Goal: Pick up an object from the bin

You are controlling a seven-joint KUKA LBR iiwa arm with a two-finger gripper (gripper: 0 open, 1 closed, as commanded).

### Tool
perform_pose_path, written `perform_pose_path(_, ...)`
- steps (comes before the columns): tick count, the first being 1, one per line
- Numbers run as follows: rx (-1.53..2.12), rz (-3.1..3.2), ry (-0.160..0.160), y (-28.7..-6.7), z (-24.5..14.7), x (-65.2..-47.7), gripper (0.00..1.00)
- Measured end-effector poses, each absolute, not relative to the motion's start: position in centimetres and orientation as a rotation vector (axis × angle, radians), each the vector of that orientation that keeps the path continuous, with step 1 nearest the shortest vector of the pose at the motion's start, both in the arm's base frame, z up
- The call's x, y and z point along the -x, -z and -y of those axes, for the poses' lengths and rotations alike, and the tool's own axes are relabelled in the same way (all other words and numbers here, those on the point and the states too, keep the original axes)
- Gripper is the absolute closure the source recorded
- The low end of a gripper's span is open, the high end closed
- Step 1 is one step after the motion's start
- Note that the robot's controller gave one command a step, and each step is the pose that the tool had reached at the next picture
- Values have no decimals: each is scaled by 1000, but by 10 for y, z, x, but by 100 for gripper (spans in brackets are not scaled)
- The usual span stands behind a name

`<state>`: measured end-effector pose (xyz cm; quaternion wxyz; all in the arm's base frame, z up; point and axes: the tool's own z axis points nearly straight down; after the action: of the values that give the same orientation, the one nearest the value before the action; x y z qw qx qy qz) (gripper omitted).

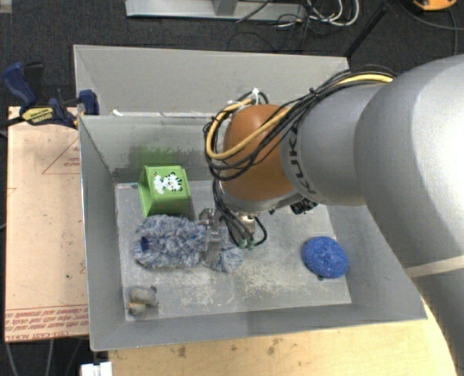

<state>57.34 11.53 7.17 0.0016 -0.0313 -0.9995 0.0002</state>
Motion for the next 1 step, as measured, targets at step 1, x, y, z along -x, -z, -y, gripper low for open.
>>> perform_pose_path(1, 99, 3137, 0, -72, -115, -573, 100)
